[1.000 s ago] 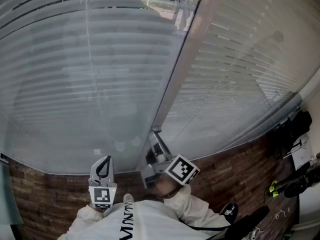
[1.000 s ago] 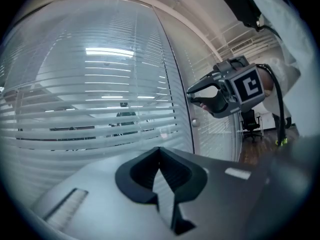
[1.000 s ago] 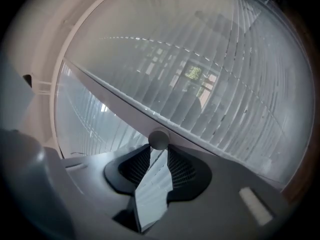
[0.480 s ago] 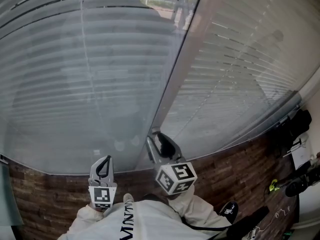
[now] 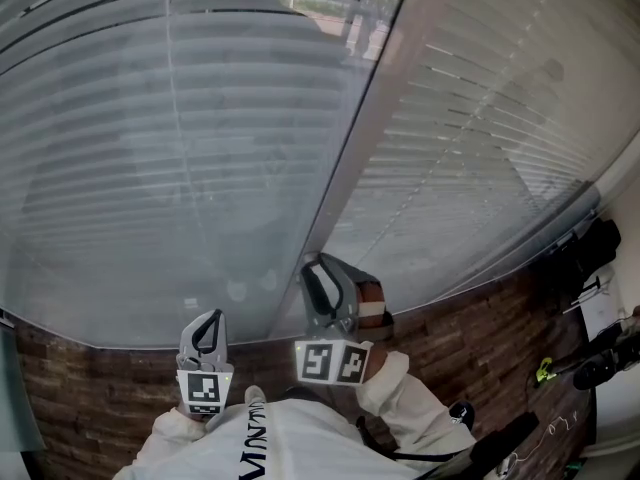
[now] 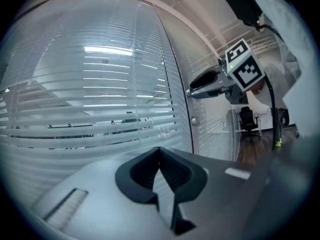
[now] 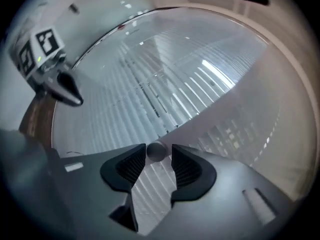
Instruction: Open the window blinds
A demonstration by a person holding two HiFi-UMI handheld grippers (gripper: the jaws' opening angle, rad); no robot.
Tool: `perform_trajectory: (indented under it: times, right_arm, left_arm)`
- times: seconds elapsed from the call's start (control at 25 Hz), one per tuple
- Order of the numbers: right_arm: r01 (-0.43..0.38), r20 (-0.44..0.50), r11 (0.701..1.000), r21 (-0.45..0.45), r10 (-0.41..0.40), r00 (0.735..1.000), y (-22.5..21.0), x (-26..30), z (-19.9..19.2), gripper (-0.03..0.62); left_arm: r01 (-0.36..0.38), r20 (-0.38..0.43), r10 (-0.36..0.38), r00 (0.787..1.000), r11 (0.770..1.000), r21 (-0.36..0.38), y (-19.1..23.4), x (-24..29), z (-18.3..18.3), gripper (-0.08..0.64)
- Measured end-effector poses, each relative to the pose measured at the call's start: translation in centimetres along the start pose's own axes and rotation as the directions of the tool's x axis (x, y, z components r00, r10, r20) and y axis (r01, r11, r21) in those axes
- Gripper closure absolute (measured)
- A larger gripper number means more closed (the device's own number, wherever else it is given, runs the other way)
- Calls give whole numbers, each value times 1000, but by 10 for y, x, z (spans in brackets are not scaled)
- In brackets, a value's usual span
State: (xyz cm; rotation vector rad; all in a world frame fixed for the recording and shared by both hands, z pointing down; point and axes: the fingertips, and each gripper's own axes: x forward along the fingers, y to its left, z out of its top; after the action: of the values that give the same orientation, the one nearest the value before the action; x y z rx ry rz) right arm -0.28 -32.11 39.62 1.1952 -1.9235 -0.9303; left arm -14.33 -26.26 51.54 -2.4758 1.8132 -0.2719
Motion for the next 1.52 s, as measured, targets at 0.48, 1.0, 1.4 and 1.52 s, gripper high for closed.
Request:
perform_trajectory:
  times: [0.48, 1.0, 1.4, 1.52]
  right_arm:
    - [58, -67, 930, -362, -88, 994, 7, 10, -8, 465]
    - [-9, 1, 827, 563, 10, 1000, -6, 11, -8, 465]
    - [-124, 127, 163, 979, -10, 992, -15, 10, -18, 465]
    - [-165, 164, -35, 986, -32, 986, -16, 10, -20, 465]
  left_arm:
    - [-21, 7, 21, 1000, 1000, -4, 7, -9, 0, 560]
    - [-21, 6, 21, 1000, 1000, -5, 5, -12, 1, 560]
    - [-24, -1, 24, 1000, 1000, -5, 5, -14, 0, 560]
    - [-22, 0, 22, 1000, 1000, -4, 5, -13, 0, 560]
